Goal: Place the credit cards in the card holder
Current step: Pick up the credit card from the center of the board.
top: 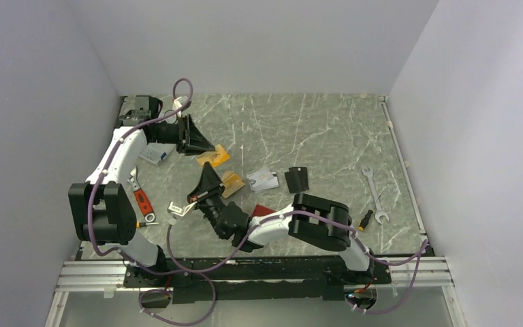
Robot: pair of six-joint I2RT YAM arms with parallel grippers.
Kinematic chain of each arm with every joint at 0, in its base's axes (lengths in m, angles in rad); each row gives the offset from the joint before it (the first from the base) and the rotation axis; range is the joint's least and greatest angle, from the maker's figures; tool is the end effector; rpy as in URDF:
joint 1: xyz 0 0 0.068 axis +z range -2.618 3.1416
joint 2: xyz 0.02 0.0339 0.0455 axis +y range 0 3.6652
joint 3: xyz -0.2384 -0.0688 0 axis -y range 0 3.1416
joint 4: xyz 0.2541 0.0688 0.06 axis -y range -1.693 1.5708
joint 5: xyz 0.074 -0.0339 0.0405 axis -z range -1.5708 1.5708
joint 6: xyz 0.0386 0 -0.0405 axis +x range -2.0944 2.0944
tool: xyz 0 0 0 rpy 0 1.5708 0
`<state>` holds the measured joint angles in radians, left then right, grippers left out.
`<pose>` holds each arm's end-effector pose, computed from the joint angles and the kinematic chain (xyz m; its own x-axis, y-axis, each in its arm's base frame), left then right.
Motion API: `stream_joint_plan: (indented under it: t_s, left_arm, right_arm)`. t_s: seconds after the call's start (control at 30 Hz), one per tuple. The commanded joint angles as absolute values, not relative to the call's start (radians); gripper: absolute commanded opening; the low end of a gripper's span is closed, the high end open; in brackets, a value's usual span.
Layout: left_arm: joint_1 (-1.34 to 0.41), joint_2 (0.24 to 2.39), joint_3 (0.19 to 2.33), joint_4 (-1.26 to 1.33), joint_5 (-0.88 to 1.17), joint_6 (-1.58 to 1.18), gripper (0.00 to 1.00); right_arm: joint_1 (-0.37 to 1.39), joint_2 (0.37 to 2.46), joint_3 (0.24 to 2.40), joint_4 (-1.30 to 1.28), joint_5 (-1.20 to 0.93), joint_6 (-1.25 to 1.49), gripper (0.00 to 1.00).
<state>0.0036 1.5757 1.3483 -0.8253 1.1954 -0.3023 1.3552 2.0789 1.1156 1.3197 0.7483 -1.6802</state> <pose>0.3260 -0.0347 0.2765 -0.9661 -0.1126 -0.2321 0.1799 0.3507 -0.9191 0.1168 0.4107 0.1831 0.5679 -0.8122 -0.1336 0.1375 0.2537 -0.9575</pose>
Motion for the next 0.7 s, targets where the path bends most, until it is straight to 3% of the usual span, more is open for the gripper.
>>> stream_joint_plan:
  t_s: [0.0, 0.13, 0.37, 0.43, 0.47, 0.5, 0.57, 0.67]
  left_arm:
    - [-0.035, 1.533, 1.379, -0.833, 1.207, -0.268, 0.29]
    - [-0.045, 1.532, 1.375, -0.833, 1.222, -0.264, 0.02]
    - [-0.046, 1.542, 1.392, -0.846, 1.232, -0.256, 0.0]
    - [-0.045, 1.548, 1.392, -0.829, 1.26, -0.272, 0.0]
    - [-0.044, 1.551, 1.392, -0.82, 1.278, -0.277, 0.0]
    - [-0.044, 1.557, 1.394, -0.81, 1.3, -0.285, 0.0]
    - [-0.043, 1.578, 1.42, -0.818, 1.318, -0.274, 0.0]
    - [-0.043, 1.596, 1.47, -0.806, 1.341, -0.278, 0.0]
  right_arm:
    - [1.347, 2.086, 1.154, 1.369, 0.747, -1.664, 0.0]
    - [1.346, 2.1, 1.162, 1.378, 0.757, -1.669, 0.0]
    - [1.346, 2.108, 1.193, 1.401, 0.798, -1.655, 0.0]
    - [1.35, 2.096, 1.199, 1.375, 0.828, -1.611, 0.22]
    - [1.353, 2.082, 1.196, 1.347, 0.84, -1.576, 0.41]
    - [1.355, 2.063, 1.194, 1.304, 0.854, -1.535, 0.51]
    - [1.361, 2.018, 1.181, 1.22, 0.884, -1.454, 0.64]
    - [1.367, 1.94, 1.152, 1.099, 0.918, -1.334, 0.71]
